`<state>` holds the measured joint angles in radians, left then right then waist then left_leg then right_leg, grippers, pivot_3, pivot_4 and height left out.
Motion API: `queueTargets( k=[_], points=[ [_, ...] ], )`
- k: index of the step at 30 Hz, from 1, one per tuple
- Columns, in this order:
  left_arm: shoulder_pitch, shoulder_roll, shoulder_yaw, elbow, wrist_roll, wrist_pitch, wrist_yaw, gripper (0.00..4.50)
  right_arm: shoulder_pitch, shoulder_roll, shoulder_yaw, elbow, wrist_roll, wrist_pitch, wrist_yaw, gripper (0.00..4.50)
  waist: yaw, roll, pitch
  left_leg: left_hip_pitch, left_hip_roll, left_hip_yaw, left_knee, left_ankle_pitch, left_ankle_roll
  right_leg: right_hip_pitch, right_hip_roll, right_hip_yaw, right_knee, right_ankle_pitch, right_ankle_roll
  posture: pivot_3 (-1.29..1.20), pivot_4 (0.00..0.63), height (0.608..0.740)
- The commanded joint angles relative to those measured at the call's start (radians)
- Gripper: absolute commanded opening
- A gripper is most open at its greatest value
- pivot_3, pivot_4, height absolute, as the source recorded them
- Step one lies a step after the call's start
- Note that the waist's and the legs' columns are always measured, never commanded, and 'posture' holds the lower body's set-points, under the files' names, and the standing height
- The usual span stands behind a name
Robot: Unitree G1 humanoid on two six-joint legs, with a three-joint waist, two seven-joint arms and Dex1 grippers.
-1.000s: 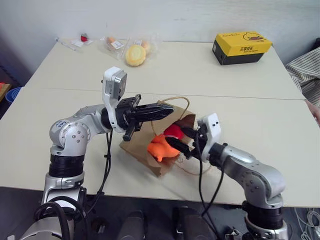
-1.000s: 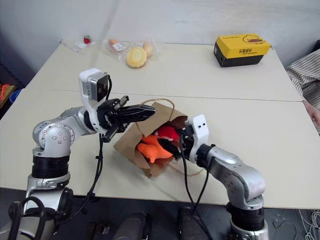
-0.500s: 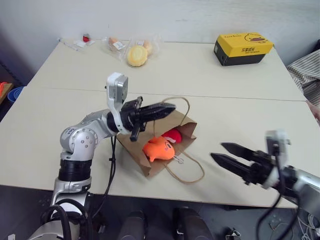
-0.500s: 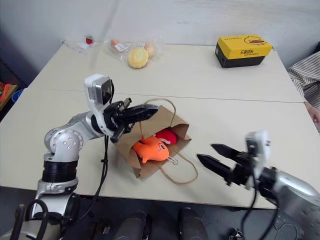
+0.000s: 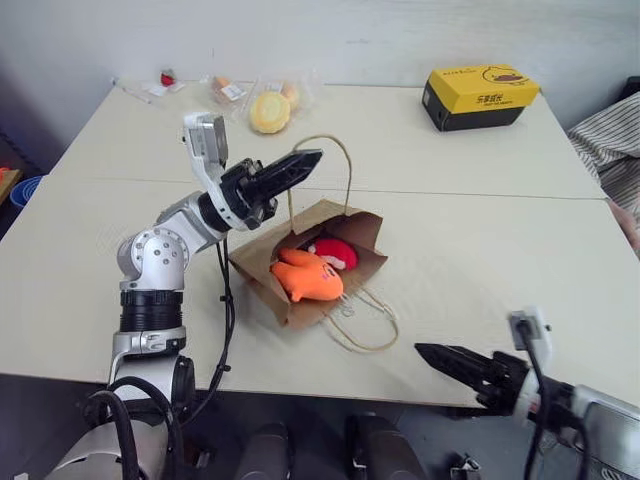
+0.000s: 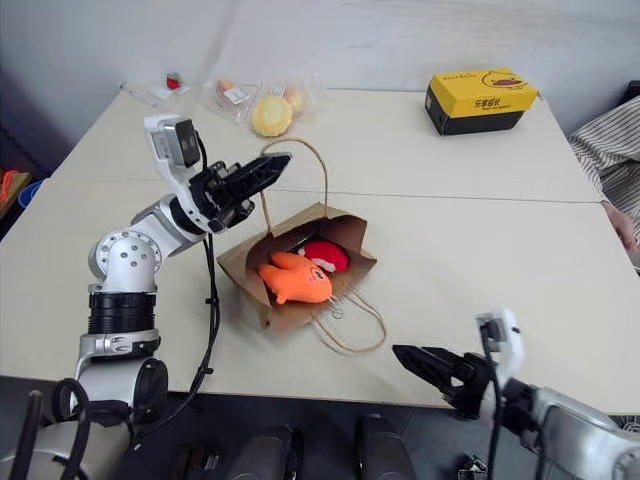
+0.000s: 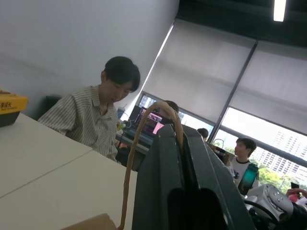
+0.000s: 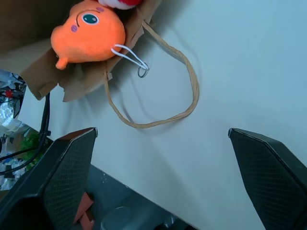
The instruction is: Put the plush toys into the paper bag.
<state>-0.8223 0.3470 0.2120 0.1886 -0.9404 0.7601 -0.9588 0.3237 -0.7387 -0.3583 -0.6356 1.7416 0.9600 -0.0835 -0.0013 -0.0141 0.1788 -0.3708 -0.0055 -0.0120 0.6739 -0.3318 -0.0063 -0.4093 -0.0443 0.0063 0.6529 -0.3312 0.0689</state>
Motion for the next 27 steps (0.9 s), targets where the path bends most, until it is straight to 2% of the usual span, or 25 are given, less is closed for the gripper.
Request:
queueTargets(
  k=[1, 5, 11, 19, 27],
  points=[
    [-0.034, -0.003, 0.029, 0.036, 0.008, -0.033, -0.002, 0.0, -0.093, -0.004, 0.126, 0.037, 0.054, -0.039, -0.122, 4.47, -0.001, 0.0, 0.0, 0.0, 0.0, 0.0, 0.0, 0.0, 0.0, 0.0, 0.0, 0.0, 0.0, 0.0, 0.0, 0.0, 0.15, 0.74],
    [-0.052, -0.017, 0.063, 0.068, -0.014, -0.032, 0.024, 0.0, -0.153, -0.013, 0.226, 0.067, 0.173, -0.085, -0.241, 4.47, 0.001, 0.0, 0.0, -0.001, 0.0, -0.001, 0.0, 0.0, 0.0, -0.001, 0.0, -0.001, 0.0, 0.0, 0.0, 0.0, 0.15, 0.74],
    [-0.089, -0.027, 0.088, 0.114, -0.012, -0.032, 0.034, 0.0, -0.168, 0.022, 0.299, 0.069, 0.231, -0.157, -0.305, 4.47, 0.003, -0.001, 0.0, -0.003, 0.0, -0.002, 0.003, -0.001, 0.001, -0.001, 0.0, -0.002, -0.001, 0.001, 0.001, 0.0, 0.15, 0.74],
    [-0.131, -0.047, 0.081, 0.136, -0.009, -0.018, 0.041, 0.0, -0.294, 0.206, 0.439, 0.141, 0.231, -0.251, -0.43, 4.47, -0.003, -0.002, 0.0, -0.003, 0.001, -0.001, 0.004, -0.001, 0.001, -0.001, 0.0, -0.001, 0.0, 0.001, 0.001, 0.0, 0.15, 0.74],
    [-0.173, -0.059, 0.09, 0.149, -0.016, 0.01, 0.068, 0.0, -0.307, 0.293, 0.454, 0.143, 0.214, -0.31, -0.456, 4.47, -0.003, -0.002, 0.0, -0.004, 0.001, -0.002, 0.004, -0.001, 0.001, -0.001, 0.0, -0.001, 0.0, 0.001, 0.001, 0.0, 0.15, 0.74]
  ],
)
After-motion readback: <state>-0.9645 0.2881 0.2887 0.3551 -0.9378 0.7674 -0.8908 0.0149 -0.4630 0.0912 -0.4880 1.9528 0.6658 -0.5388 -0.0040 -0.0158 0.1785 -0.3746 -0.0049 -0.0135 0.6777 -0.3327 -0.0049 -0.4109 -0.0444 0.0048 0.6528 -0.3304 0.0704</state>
